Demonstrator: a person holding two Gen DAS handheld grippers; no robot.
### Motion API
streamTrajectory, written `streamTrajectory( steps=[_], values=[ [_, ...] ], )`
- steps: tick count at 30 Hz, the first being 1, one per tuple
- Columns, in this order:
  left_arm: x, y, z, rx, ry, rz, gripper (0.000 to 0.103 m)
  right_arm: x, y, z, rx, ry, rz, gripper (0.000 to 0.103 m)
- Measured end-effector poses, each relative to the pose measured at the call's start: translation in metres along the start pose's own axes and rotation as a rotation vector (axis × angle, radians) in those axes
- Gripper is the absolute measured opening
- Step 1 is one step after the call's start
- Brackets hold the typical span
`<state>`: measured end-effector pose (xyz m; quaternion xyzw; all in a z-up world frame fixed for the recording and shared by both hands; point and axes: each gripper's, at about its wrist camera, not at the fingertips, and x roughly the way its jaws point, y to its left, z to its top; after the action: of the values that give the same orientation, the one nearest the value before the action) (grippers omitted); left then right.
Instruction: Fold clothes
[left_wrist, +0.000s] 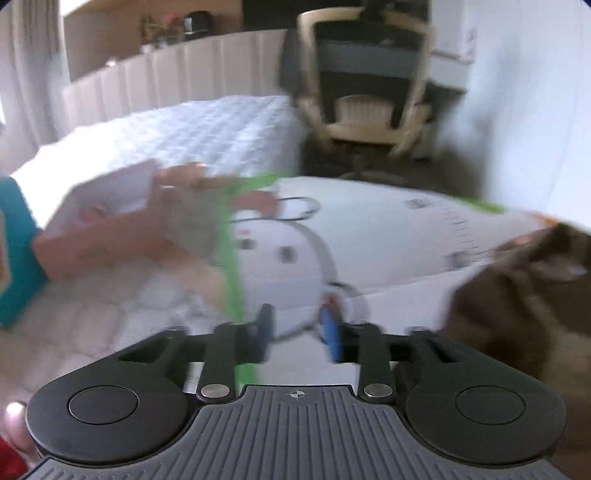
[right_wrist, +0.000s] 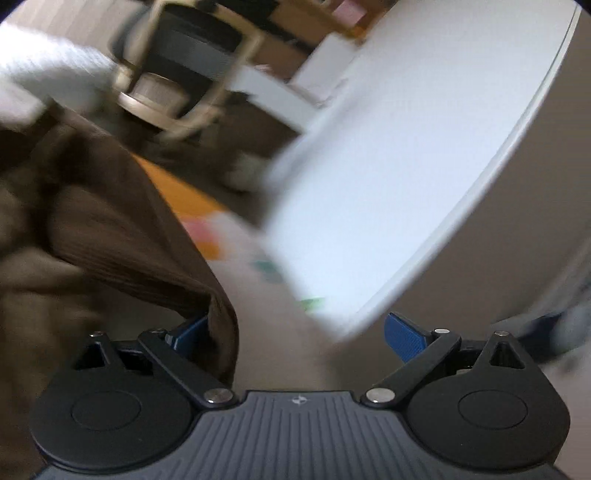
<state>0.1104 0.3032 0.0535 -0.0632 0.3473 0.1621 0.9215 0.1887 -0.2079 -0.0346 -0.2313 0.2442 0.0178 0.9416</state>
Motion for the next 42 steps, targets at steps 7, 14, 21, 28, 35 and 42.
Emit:
streamTrajectory(
  steps=[7, 14, 21, 28, 35, 42],
  values=[
    [-0.023, -0.089, -0.045, 0.054, 0.077, -0.450, 0.097, -0.027, -0.012, 0.003, 0.271, -0.038, 0.344, 0.102],
    [0.004, -0.127, -0.073, 0.037, 0.078, -0.529, 0.100, -0.032, 0.018, -0.025, 0.382, 0.085, 0.716, 0.103],
    [0.042, -0.059, -0.040, -0.084, -0.028, -0.196, 0.100, -0.084, 0.072, -0.037, 0.333, 0.145, 0.962, 0.103],
    [0.015, -0.053, -0.025, -0.111, 0.003, -0.276, 0.100, -0.103, 0.067, -0.006, 0.121, 0.016, 0.836, 0.103],
    [0.034, -0.094, -0.027, -0.184, 0.089, -0.660, 0.102, -0.008, 0.018, 0.071, 0.390, 0.041, 0.842, 0.103],
    [0.081, -0.086, -0.026, -0.259, 0.169, -0.558, 0.102, 0.110, 0.062, 0.099, 0.597, 0.275, 0.923, 0.103]
  ],
)
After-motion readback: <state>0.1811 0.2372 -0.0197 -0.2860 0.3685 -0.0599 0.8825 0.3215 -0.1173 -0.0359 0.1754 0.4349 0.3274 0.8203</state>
